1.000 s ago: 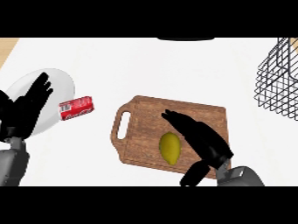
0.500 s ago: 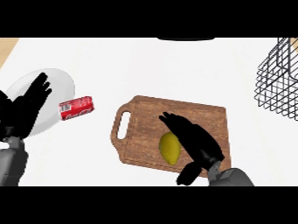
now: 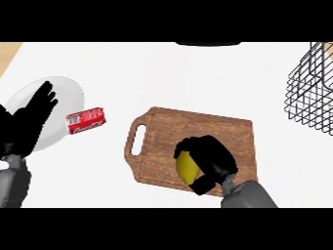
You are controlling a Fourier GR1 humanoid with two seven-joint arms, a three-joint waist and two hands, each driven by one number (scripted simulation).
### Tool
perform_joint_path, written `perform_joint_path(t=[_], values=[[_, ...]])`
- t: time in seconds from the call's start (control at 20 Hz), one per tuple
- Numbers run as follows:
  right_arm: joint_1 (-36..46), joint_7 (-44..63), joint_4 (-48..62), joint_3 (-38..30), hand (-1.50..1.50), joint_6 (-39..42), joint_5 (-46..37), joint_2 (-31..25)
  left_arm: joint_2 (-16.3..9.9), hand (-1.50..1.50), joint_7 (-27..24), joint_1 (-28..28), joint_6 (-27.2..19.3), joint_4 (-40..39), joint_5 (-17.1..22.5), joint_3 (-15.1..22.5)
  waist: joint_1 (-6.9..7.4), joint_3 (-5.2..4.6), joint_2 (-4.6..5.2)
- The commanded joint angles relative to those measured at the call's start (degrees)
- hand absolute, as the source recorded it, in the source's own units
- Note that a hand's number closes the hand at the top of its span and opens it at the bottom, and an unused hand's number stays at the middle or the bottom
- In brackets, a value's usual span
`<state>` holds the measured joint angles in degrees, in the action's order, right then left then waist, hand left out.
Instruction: Pick the lemon from the cutting board and place it in the basket
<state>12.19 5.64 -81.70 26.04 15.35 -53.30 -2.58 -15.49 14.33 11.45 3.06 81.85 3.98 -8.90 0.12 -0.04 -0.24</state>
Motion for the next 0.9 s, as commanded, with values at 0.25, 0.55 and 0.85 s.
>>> perform_joint_path(t=[0.25,0.55,0.85], values=[[-0.9,-0.4,1.4,2.0,1.50,0.7,-3.8,2.2,-0.2,0.00,2.3,1.2,0.0,0.6,-0.9,-0.8,-0.04,0.04,0.20],[-15.8,20.0,-9.5,6.8,1.50,-10.6,-6.3,2.6,0.8,0.00,-1.9,-3.0,1.0,-0.4,-0.9,-0.2,-0.70,0.02,-0.20],[-24.0,18.0,-23.0,9.2,1.50,-17.2,1.6,2.6,2.3,0.00,-3.2,-1.4,-0.4,-1.4,-2.0,0.2,-0.79,0.07,-0.01]])
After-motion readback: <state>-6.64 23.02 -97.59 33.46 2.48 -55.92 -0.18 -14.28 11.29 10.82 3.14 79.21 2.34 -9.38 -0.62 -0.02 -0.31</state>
